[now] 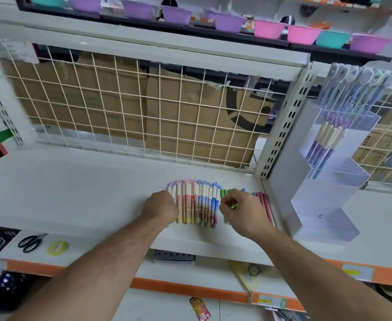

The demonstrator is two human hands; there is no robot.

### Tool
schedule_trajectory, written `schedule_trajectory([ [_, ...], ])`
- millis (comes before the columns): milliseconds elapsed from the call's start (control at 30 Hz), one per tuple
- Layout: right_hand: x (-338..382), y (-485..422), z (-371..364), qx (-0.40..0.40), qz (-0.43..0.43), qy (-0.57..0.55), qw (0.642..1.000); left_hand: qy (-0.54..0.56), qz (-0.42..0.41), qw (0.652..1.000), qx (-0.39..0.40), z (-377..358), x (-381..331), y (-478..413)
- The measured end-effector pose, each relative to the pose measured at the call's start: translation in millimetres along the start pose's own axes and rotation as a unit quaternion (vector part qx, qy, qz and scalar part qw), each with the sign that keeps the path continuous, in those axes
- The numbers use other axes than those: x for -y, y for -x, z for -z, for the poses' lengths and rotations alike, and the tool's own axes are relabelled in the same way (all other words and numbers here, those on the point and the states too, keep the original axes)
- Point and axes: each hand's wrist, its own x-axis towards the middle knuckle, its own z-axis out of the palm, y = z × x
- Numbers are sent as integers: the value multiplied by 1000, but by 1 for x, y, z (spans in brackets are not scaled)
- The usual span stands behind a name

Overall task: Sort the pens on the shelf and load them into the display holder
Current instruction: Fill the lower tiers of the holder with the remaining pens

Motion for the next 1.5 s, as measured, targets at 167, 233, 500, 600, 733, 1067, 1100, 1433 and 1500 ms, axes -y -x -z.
schedule_trajectory([
  [167,0,2,4,-6,8,2,1000,27,3,1000,-11,5,4,4],
  [233,0,3,6,-4,3,-5,1000,94,7,995,-33,10,-2,5],
  [500,-2,5,29,-16,-51,-106,993,337,-102,933,70,7,-68,33],
  [600,-9,6,44,-40,-66,-136,988,362,-138,916,103,-3,-91,47],
  [733,-29,8,69,-73,-89,-176,978,370,-186,898,148,-18,-125,67],
  [1067,-104,17,159,-82,-63,-183,978,434,-209,862,158,-58,-233,113],
  [1100,-112,17,168,-78,-58,-184,978,439,-212,859,155,-63,-243,116],
  [1433,-160,1,239,-89,-22,-229,969,442,-169,872,128,-100,-305,129],
  [1500,-157,-12,254,-112,-13,-242,964,433,-154,880,120,-104,-306,128],
])
